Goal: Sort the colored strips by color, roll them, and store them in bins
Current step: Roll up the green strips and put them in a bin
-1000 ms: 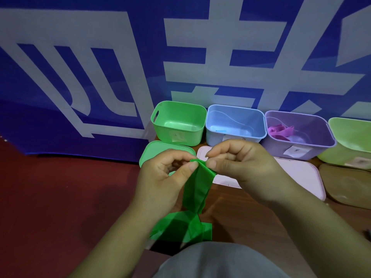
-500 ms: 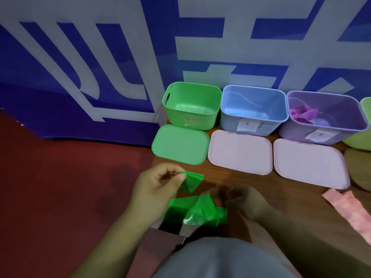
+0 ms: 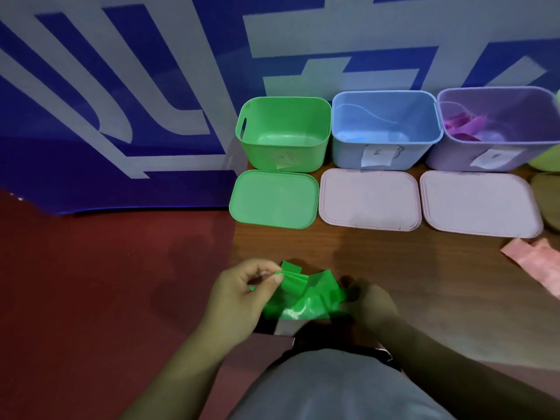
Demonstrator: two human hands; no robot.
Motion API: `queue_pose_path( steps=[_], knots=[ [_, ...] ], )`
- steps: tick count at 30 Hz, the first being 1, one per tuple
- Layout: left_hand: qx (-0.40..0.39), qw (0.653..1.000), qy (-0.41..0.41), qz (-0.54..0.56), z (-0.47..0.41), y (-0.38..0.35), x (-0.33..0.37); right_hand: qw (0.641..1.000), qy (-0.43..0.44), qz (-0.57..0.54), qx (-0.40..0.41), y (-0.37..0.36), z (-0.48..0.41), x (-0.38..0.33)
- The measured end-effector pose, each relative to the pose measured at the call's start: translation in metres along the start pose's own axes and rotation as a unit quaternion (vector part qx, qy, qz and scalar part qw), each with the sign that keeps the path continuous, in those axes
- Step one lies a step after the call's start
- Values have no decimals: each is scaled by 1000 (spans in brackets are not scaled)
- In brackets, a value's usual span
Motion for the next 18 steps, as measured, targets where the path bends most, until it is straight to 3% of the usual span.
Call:
queue_pose_path(
  steps=[4,10,15,18],
  knots=[
    [-18,1000,-9,8,-3,0,-3,1000,0,-7,25,-1,9,-1],
    [-34,998,-19,46,-6,-1,4,990,14,-129,51,17,21,6],
    [-43,996,-52,66,-11,5,29,977,120,-167,62,70,51,-35],
    [-40,993,-77,84,-13,8,51,970,200,-112,82,107,81,-74]
  ],
)
Point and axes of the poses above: each hand's wrist, its own z-axis away from the middle knuckle, its own y-axis out of the back of the hand, x = y × z, the point moved 9 cm from there along -z, towards the middle knuckle, and after that the axes turned 11 degrees about -x, right-handed, at the moved point
